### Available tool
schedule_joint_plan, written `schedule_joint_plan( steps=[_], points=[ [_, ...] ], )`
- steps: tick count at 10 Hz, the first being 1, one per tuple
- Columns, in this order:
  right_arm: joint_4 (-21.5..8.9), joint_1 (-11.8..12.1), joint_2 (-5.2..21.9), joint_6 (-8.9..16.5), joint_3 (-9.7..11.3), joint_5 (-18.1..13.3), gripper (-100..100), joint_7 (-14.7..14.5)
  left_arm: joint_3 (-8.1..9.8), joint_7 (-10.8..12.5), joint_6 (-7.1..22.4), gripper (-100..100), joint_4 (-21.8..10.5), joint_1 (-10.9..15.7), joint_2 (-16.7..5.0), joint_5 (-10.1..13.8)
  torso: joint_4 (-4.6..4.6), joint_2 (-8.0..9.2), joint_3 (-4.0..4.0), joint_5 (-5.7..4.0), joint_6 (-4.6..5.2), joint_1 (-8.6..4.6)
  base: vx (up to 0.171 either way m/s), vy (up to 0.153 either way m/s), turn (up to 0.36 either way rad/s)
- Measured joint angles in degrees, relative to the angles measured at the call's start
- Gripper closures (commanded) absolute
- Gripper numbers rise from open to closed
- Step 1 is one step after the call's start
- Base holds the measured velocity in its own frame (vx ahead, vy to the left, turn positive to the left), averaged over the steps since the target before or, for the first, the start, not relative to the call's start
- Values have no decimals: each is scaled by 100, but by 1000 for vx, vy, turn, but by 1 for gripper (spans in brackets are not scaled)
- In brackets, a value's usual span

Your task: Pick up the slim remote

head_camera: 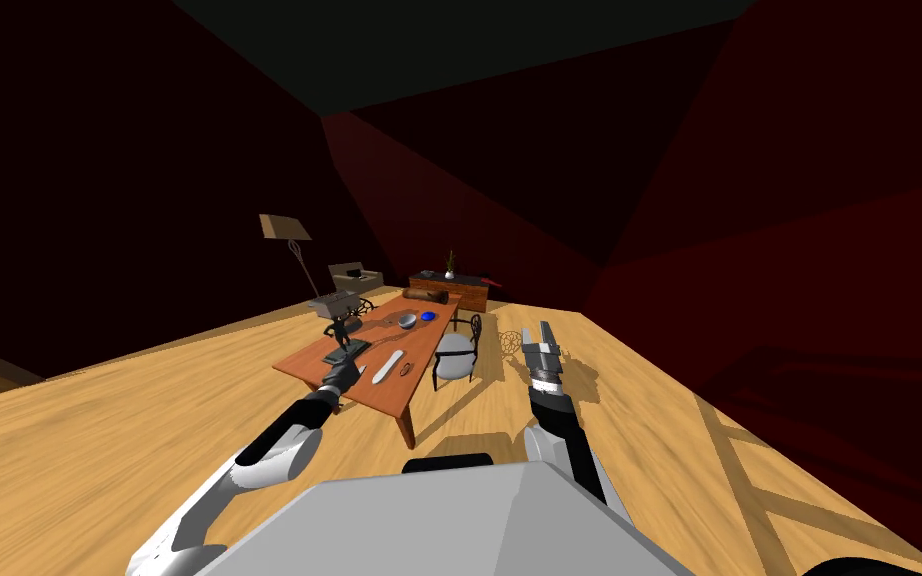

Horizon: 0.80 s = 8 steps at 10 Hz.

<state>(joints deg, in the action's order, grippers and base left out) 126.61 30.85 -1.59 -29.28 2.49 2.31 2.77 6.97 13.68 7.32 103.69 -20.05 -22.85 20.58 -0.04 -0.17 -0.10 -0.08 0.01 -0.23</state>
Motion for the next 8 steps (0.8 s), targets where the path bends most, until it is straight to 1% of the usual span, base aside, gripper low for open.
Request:
schedule_joint_plan(
  steps=[1,2,3,4,5,6,7,8],
  points=[
    [0,0,0,0,0,0,0,0,51,43,150,-100,-110,18,-76,74,0,-2,-1,0,-1,-9,47,-110,31],
    [0,0,0,0,0,0,0,0,86,75,329,-100,-194,65,-106,107,-1,-7,-4,-2,0,-11,75,-156,22],
    [0,1,-1,0,1,0,0,0,128,137,457,-100,-394,95,-235,220,-3,-16,-9,-4,-1,-26,69,-139,27],
    [0,1,-1,0,0,0,0,0,154,163,600,-100,-486,125,-228,232,-4,-16,-9,-5,0,-23,30,-57,0],
    [0,0,0,0,0,0,0,0,170,176,732,-100,-470,96,-250,255,-1,-5,-3,-1,-1,2,54,-88,8],
    [0,1,0,0,0,0,0,0,243,225,932,-100,-571,156,-315,314,-2,-11,-6,0,0,-3,55,-92,16],
    [0,0,0,0,0,0,0,0,272,259,1109,-100,-654,165,-340,347,-3,-10,-6,0,-1,-4,78,-117,10],
    [0,1,0,0,0,0,0,0,306,314,1214,-100,-871,200,-498,500,-4,-18,-10,-2,-1,-11,74,-115,13]
  ],
)
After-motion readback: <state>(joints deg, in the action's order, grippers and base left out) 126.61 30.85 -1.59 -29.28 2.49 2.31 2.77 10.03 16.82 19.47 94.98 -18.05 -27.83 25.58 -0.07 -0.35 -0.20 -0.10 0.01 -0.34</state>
